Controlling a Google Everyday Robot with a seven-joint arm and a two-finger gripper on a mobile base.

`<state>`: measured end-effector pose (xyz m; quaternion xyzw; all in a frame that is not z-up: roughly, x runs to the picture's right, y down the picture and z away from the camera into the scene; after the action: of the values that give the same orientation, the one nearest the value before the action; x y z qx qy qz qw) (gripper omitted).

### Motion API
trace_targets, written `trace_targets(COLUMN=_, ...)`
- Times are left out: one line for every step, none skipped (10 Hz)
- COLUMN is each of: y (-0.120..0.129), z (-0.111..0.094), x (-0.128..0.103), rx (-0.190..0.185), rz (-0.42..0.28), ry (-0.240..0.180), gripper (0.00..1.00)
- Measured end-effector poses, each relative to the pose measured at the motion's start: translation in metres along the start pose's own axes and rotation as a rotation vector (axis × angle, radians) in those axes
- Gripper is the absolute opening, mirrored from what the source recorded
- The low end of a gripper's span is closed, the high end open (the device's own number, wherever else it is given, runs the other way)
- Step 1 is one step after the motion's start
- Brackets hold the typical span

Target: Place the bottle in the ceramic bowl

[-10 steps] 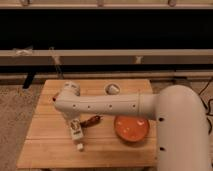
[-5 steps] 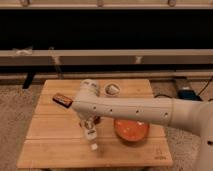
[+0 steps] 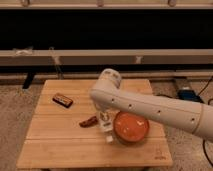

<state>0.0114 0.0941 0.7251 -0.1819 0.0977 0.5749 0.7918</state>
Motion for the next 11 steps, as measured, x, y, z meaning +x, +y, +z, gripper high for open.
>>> trace_targets(y=-0.017, z=0.005, x=0.002, rx=0.012, rz=0.026, ry=0.005, gripper=0.0)
trace_targets(y=-0.039, z=0.013, x=0.006, rx=0.025, rz=0.06, ry=0.007, gripper=0.0)
trace_targets(y=-0.056, z=0.021, x=0.009, rx=0.041, rz=0.093, ry=0.008, gripper=0.0)
trace_targets(y=-0.065, z=0.026, x=0.01, rx=0.056, rz=0.115, ry=0.005, gripper=0.01)
trace_targets(y=-0.075, z=0.03, x=0.013, rx=0.072, rz=0.135, ry=-0.003, gripper=0.05)
trace_targets(y=-0.087, z=0.034, x=0.016, rx=0.093, rz=0.16, ry=-0.018, gripper=0.15)
trace_targets(y=-0.091, z=0.037, x=0.018, rx=0.114, rz=0.173, ry=-0.04, gripper=0.27)
trace_targets(y=-0.093, z=0.037, x=0.018, rx=0.126, rz=0.179, ry=-0.051, gripper=0.35)
trace_targets(y=-0.098, z=0.039, x=0.021, rx=0.147, rz=0.19, ry=-0.059, gripper=0.47)
trace_targets(y=-0.101, z=0.04, x=0.022, rx=0.158, rz=0.198, ry=-0.063, gripper=0.56)
trace_targets(y=-0.103, z=0.04, x=0.023, rx=0.17, rz=0.205, ry=-0.068, gripper=0.67)
